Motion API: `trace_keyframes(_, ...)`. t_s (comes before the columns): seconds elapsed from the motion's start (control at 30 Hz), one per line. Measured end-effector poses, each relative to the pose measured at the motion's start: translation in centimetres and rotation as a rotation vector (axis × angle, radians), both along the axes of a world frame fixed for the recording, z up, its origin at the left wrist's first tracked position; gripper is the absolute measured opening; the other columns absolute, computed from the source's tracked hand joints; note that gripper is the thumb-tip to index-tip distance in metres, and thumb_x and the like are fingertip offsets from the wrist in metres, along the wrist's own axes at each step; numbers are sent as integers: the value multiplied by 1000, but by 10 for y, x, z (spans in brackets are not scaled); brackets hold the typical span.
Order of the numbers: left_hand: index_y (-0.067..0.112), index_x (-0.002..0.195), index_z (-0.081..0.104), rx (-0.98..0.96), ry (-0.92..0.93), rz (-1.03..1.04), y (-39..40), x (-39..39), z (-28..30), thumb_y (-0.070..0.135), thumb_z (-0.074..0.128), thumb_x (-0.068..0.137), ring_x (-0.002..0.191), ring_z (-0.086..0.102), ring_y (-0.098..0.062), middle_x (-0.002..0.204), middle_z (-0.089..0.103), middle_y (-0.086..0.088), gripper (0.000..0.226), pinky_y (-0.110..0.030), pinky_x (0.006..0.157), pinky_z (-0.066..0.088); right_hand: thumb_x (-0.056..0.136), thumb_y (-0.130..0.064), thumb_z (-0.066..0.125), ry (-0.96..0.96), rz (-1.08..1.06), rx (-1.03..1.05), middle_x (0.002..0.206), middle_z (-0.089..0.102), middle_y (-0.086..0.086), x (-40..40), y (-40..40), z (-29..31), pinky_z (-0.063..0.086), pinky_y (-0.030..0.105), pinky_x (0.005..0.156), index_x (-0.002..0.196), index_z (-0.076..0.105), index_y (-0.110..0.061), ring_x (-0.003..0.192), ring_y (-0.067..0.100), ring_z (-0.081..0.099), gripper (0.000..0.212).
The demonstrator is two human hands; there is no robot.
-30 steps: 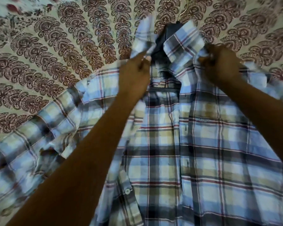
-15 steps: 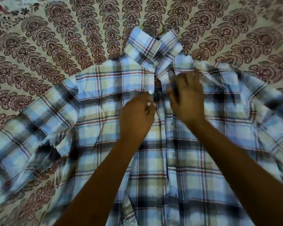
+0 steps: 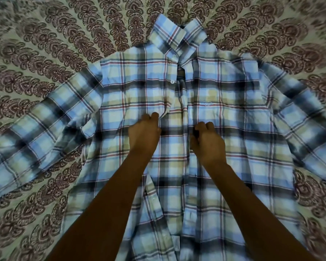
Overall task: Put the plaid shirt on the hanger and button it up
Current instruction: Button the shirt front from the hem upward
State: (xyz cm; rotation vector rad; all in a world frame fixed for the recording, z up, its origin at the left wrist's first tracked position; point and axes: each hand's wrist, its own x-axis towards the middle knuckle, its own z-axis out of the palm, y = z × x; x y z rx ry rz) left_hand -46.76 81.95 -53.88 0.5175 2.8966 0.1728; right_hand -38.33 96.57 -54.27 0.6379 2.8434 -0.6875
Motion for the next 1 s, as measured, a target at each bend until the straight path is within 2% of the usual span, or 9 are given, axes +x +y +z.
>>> trace_keyframes(0.13, 19, 81, 67, -209, 224, -264, -2, -2, -5, 9, 79, 49, 51, 55, -19, 71, 60, -4, 36, -18, 38, 26, 90, -25, 53, -117, 77, 106, 119, 47, 16, 0, -3, 5, 34, 30, 60, 122, 43, -4, 89, 34, 59, 39)
trace_keyframes(0.33, 16, 53, 62, -159, 257, -352, 6, -12, 4, 6, 81, 42, 54, 56, -19, 65, 59, -2, 24, -18, 41, 26, 89, -29, 53, -136, 277, 270, 126, 39, 14, -2, -5, 8, 38, 31, 63, 122, 42, -9, 91, 29, 56, 40)
trace_keyframes(0.4, 11, 63, 66, 35, 231, -197, 12, -8, 3, 11, 77, 60, 68, 60, -24, 77, 62, -8, 11, -22, 47, 33, 91, -34, 50, -164, 261, 305, 122, 44, 12, -2, -6, 9, 37, 31, 61, 119, 45, -9, 90, 28, 58, 38)
trace_keyframes(0.47, 9, 78, 71, 352, -27, 27, 21, -6, 11, 23, 64, 76, 83, 62, -22, 90, 66, -11, 15, -31, 63, 47, 92, -37, 47, -240, 265, 339, 114, 53, 10, -7, -8, 11, 37, 30, 62, 116, 50, -9, 92, 25, 60, 37)
trace_keyframes(0.57, 8, 70, 69, 807, -343, 212, 30, -9, 32, 15, 61, 79, 54, 56, 3, 56, 65, 8, 14, -20, 57, 45, 93, -27, 48, -341, 341, 382, 108, 62, 6, -20, -13, 14, 37, 29, 66, 107, 60, -11, 98, 23, 61, 24)
trace_keyframes(0.63, 11, 68, 67, 893, -434, 335, 31, -11, 39, 10, 61, 82, 42, 52, 0, 43, 58, 10, 15, -17, 48, 42, 93, -21, 49, -342, 327, 376, 106, 64, 6, -23, -14, 16, 38, 29, 69, 103, 62, -11, 99, 24, 61, 19)
trace_keyframes(0.8, 15, 108, 66, 153, -345, -50, 14, 6, 17, 20, 57, 86, 104, 60, -33, 110, 65, -14, 24, -38, 83, 47, 88, -13, 52, 90, -9, -320, 77, 58, 8, -3, -12, 20, 43, 32, 64, 73, 55, -17, 73, 25, 56, 16)
trace_keyframes(0.9, 14, 106, 64, 230, -105, 34, -3, 46, 18, 14, 53, 86, 98, 58, -34, 105, 61, -15, 22, -38, 75, 46, 88, -2, 52, 145, -36, -712, 102, 65, 10, 28, -27, 7, 48, 32, 83, 108, 61, -9, 90, 20, 59, 23)
trace_keyframes(1.0, 10, 85, 64, 422, -108, 67, -25, 98, 20, 22, 49, 83, 76, 62, -34, 82, 65, -14, 19, -40, 65, 52, 87, -5, 55, 160, 50, -552, 110, 62, 12, 72, -41, -11, 48, 30, 80, 112, 60, -6, 91, 22, 60, 26)
